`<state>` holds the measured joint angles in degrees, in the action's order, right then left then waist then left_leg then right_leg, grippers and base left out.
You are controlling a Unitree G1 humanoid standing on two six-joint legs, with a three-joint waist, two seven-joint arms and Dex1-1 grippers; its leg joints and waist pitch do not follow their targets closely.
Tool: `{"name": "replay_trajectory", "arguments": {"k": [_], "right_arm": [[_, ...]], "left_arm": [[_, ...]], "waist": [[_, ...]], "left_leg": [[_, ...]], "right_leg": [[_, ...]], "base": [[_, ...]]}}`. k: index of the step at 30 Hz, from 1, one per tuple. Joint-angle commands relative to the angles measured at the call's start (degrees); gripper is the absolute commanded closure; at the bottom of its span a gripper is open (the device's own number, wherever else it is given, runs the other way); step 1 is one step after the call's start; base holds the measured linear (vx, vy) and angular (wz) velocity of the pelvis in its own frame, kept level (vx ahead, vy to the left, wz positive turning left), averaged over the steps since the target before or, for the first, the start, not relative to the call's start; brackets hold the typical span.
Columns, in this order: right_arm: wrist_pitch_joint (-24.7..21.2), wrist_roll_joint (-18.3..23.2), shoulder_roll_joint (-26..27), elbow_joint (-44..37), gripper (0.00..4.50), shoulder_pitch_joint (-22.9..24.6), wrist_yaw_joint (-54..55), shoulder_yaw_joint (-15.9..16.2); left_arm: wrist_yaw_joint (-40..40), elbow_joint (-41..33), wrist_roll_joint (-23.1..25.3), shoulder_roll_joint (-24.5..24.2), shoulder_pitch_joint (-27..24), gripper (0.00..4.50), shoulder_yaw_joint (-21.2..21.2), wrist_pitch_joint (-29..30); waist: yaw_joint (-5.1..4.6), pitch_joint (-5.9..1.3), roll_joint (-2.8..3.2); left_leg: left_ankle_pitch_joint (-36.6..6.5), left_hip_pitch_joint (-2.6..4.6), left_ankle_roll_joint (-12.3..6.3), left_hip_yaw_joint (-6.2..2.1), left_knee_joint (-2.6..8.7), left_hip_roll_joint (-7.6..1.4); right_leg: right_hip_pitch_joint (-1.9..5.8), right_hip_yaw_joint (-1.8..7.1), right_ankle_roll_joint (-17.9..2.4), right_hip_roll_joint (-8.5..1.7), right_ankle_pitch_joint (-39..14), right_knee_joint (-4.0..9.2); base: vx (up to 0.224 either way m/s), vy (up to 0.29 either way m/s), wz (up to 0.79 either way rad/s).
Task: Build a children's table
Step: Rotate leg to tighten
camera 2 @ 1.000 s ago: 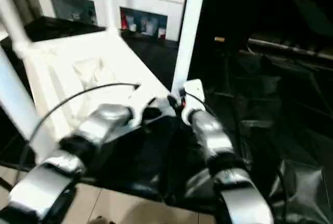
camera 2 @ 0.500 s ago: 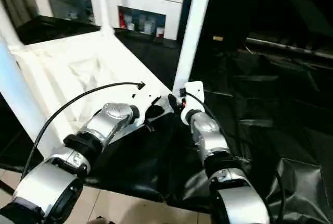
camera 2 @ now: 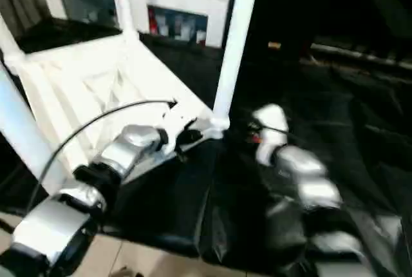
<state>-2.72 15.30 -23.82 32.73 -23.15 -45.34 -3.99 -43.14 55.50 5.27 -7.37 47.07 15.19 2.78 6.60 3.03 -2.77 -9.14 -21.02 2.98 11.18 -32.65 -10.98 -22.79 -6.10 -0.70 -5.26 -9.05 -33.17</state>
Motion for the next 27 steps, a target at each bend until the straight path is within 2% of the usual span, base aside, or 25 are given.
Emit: {"name": "replay_trajectory", "arguments": {"k": [1,2,4,5,7,8,11,14,15,20,25,27], "right_arm": [[0.1,-1.49,-1.53,1.38,1.27,0.45,3.84,-2.68],[0.1,-1.49,-1.53,1.38,1.27,0.45,3.84,-2.68],[0.31,-3.75,-2.2,4.17,1.27,0.34,10.43,-3.97],[-0.31,-4.19,-2.36,5.43,1.27,0.08,13.83,-4.74],[-0.45,-4.04,-2.28,6.74,1.27,-0.2,17.6,-5.88],[-0.64,-3.52,-2.1,6.8,1.27,-0.2,18.04,-6.19],[-0.75,-3.27,-1.59,6.67,1.27,-0.23,18.16,-6.1],[-0.77,-3.8,-0.73,6.24,1.27,-0.22,18.19,-5.36],[-0.61,-4.24,0.02,6.33,1.27,-0.39,18.21,-5.18],[0.97,-5.18,1.17,6.71,1.27,-0.71,19.19,-4.22],[1.09,-5.46,1.71,6.64,1.27,-0.27,19.81,-4.05],[1.04,-5.68,2.5,6.23,1.27,0.04,20.19,-3.96]], "left_arm": [[-10.07,-2.62,-0.12,-1.72,-2.78,4.5,3.06,-4.06],[-10.07,-2.62,-0.12,-1.72,-2.78,4.5,3.06,-4.06],[-16.9,-6.0,-0.72,-3.4,-4.57,4.5,5.04,-5.96],[-19.63,-7.51,-0.87,-4.25,-5.38,4.5,6.07,-7.08],[-24.58,-10.44,-2.17,-5.11,-6.77,4.5,7.36,-9.74],[-26.26,-11.86,-3.0,-5.08,-7.29,4.5,7.63,-10.6],[-27.84,-14.11,-4.31,-4.51,-7.81,4.5,7.96,-11.01],[-29.91,-16.14,-5.09,-3.87,-8.09,4.5,8.91,-12.25],[-30.97,-16.63,-4.99,-3.58,-8.2,4.5,9.17,-13.63],[-34.69,-18.96,-5.88,-4.03,-9.05,4.5,9.34,-13.87],[-34.91,-18.17,-4.67,-5.39,-9.1,4.5,9.96,-17.37],[-32.8,-15.62,-3.07,-6.18,-8.31,4.5,9.54,-21.52]], "waist": [[0.38,-3.78,0.14],[0.16,-3.68,-0.06],[0.17,-3.7,0.21],[0.39,-3.68,0.64],[0.54,-3.65,0.52],[0.99,-3.59,0.61],[1.44,-3.56,0.84],[1.78,-3.67,0.67],[1.92,-3.76,0.74],[1.92,-3.89,0.26],[1.41,-3.87,0.4],[1.25,-3.87,0.6]], "left_leg": [[-14.72,0.58,-3.32,-1.29,3.44,-2.5],[-14.91,0.67,-2.92,-1.21,3.6,-2.62],[-15.26,0.85,-1.94,-1.23,3.67,-2.62],[-16.31,1.47,-1.38,-1.06,3.61,-2.76],[-17.19,1.62,-0.87,-1.04,3.66,-2.85],[-17.63,1.63,-0.75,-0.87,3.74,-2.86],[-18.7,2.12,-0.4,-0.61,3.81,-3.16],[-18.04,1.46,-0.52,-0.55,3.87,-3.17],[-17.17,1.29,-0.69,-0.58,3.82,-3.13],[-13.65,0.68,-1.45,-0.53,3.58,-3.02],[-13.82,0.63,-1.75,-0.44,3.52,-2.9],[-14.63,0.7,-1.55,-0.48,3.56,-2.91]], "right_leg": [[2.92,3.05,-10.21,-4.4,-16.53,4.3],[2.78,3.04,-10.47,-4.35,-16.99,4.46],[2.56,3.09,-10.62,-4.45,-18.21,4.42],[2.1,3.2,-10.92,-4.42,-18.68,4.6],[2.01,3.29,-10.98,-4.42,-18.8,4.49],[1.98,3.45,-10.76,-4.34,-19.05,4.47],[1.52,3.7,-11.49,-4.05,-16.71,4.12],[2.15,3.72,-11.42,-4.32,-15.98,3.74],[2.25,3.73,-11.16,-4.38,-15.52,3.65],[2.56,3.75,-10.65,-4.55,-14.41,3.26],[2.52,3.67,-10.59,-4.26,-14.35,3.28],[2.42,3.64,-10.25,-4.16,-14.8,3.38]], "base": [[0.0,0.0,0.0],[0.0,0.0,0.0],[0.0,0.0,0.0],[0.0,0.0,0.0],[0.0,0.0,0.0],[0.0,0.0,0.0],[0.0,0.0,0.0],[0.0,0.0,0.0],[0.0,0.0,0.0],[0.0,0.0,0.0],[0.0,0.0,0.0],[0.0,0.0,0.0]]}}
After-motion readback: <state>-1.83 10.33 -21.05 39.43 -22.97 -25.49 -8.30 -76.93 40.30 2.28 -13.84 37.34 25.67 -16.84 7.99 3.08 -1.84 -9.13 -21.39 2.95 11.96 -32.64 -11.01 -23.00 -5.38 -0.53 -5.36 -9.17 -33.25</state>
